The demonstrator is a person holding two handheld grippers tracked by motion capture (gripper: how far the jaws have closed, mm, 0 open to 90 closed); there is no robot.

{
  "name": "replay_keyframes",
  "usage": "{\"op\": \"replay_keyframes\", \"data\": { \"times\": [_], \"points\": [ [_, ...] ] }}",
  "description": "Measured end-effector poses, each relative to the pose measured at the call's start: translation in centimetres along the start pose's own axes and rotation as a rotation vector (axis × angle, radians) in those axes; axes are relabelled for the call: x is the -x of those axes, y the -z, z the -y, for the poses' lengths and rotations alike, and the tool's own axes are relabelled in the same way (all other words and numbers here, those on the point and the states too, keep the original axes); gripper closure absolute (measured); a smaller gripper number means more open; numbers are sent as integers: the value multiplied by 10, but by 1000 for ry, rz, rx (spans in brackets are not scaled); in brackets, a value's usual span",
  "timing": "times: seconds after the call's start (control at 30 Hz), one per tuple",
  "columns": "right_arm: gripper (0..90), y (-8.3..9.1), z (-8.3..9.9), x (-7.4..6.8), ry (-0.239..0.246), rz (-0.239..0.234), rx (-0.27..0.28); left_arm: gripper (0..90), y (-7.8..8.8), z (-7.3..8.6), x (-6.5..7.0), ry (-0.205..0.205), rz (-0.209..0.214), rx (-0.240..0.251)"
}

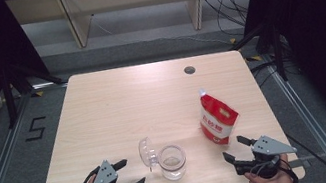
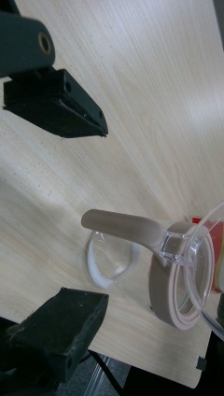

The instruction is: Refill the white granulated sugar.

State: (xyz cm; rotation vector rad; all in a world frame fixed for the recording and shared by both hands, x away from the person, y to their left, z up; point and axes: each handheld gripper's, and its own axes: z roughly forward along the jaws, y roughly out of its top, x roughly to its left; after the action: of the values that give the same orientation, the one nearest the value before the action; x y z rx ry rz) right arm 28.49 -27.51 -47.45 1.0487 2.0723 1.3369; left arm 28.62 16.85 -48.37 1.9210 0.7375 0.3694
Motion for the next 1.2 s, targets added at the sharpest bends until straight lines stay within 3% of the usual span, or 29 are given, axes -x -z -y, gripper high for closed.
{"op": "replay_keyframes", "data": {
  "times": [0.13, 0.23, 0.3, 0.33, 0.37, 0.47, 0.53, 0.6, 0.7, 0.73, 0.77, 0.8, 0.97, 1.0, 1.07, 1.2],
  "points": [
    [245, -1, 1, 6, -26, 35, -10, 156, -2, 1, 1, -3, 8, -5],
    [245, -6, -1, 11, 8, 51, 5, 156, -1, 1, 2, -5, 7, 1],
    [239, -11, -2, 12, -8, 56, 11, 156, 0, 2, 2, 7, 0, -3],
    [239, -13, -2, 12, -20, 57, 5, 156, 0, 2, 1, -3, -1, -4],
    [239, -17, -2, 14, 4, 49, 19, 156, 0, 2, -2, -24, 7, -3],
    [236, -21, -2, 14, 13, 41, 11, 156, 0, 2, -1, -16, 3, -1],
    [223, -26, -2, 15, 30, 56, 39, 156, -1, 3, 1, 7, 0, -8],
    [209, -28, -2, 16, 9, 56, 40, 156, -2, 3, 1, 6, -5, -8],
    [208, -32, -2, 19, 25, 64, 67, 156, -1, 3, 2, 11, -6, -8],
    [193, -34, -2, 18, -26, 54, 52, 156, -1, 3, 0, -6, -3, -8],
    [188, -36, -2, 18, -23, 59, 50, 156, -2, 3, -1, -10, -2, -8],
    [178, -39, -2, 20, 4, 47, 60, 156, -2, 3, 0, 11, -6, -6],
    [157, -48, -2, 19, -4, 53, 52, 156, -3, 3, 0, 13, 5, 3],
    [156, -51, -2, 21, 25, 44, 58, 156, -3, 3, 0, 13, 8, 1],
    [157, -52, -2, 18, -20, 47, 48, 156, -3, 3, 1, 10, 6, -3],
    [162, -57, -3, 21, 14, 43, 65, 156, -3, 3, 1, -1, 10, -7]
  ]
}}
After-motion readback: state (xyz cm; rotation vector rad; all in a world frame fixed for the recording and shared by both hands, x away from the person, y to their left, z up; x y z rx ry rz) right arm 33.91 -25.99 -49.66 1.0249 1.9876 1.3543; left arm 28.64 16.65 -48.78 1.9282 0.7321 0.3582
